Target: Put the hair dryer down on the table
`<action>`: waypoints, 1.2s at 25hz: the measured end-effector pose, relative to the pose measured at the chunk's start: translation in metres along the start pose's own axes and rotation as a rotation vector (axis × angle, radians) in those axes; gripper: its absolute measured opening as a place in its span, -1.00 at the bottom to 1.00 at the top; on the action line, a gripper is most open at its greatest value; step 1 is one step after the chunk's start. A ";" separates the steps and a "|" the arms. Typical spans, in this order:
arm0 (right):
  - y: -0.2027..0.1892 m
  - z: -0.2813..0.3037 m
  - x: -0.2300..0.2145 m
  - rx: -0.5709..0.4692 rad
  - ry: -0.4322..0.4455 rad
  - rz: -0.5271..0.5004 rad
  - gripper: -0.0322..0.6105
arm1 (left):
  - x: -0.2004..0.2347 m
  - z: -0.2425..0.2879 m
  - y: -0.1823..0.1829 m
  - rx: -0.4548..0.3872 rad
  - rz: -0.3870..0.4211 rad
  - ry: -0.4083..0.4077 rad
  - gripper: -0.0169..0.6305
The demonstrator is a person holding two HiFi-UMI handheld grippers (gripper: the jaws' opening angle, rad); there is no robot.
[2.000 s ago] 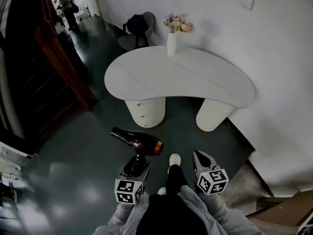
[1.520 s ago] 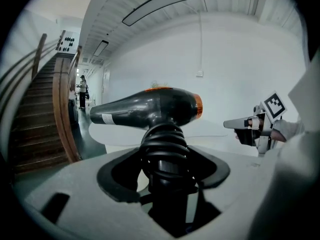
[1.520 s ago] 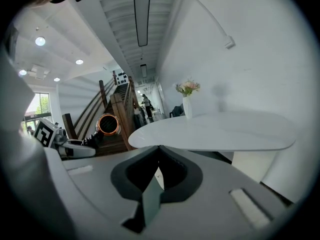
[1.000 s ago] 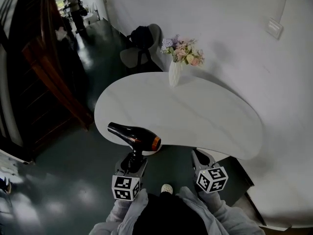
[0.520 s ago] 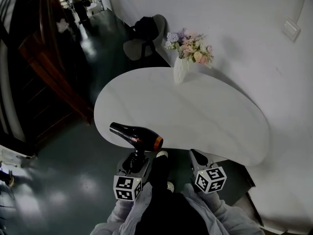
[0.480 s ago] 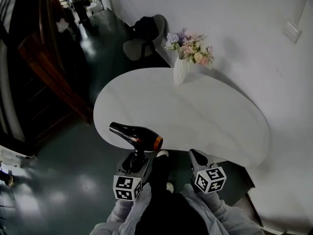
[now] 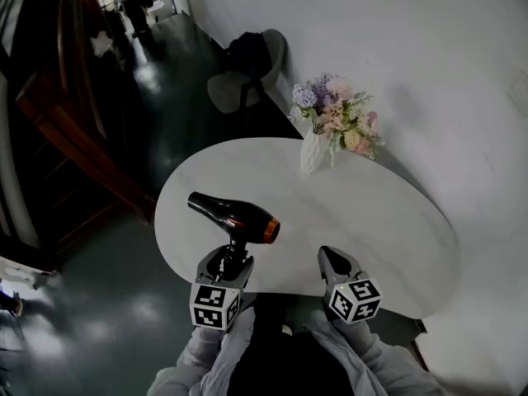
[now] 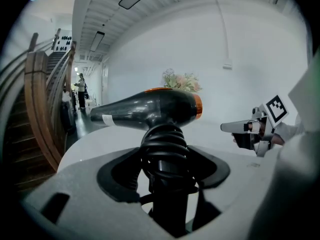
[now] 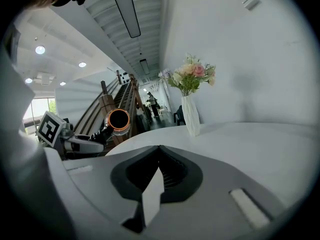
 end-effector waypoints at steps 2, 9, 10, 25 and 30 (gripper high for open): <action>0.012 0.016 -0.004 0.003 -0.001 0.001 -0.86 | 0.014 0.017 0.018 0.007 0.022 -0.002 -0.05; 0.045 0.071 -0.018 0.030 -0.021 0.009 -0.86 | 0.058 0.077 0.066 0.025 0.038 -0.029 -0.05; 0.047 0.075 -0.019 0.034 -0.024 0.013 -0.86 | 0.062 0.084 0.069 0.028 0.036 -0.034 -0.05; 0.056 0.150 -0.064 0.129 -0.081 0.055 -0.86 | 0.102 0.216 0.061 0.114 -0.013 -0.099 -0.05; 0.052 0.170 -0.073 0.151 -0.099 0.052 -0.86 | 0.107 0.244 0.045 0.162 -0.012 -0.113 -0.05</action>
Point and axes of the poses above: the fingertips, and each gripper's own axes: z forward along the fingers, x to its left, y out of its top, the point moved 6 cm from there along -z, backward along the fingers, and after that the axes turned 6 degrees about z, right-handed, at the moved point
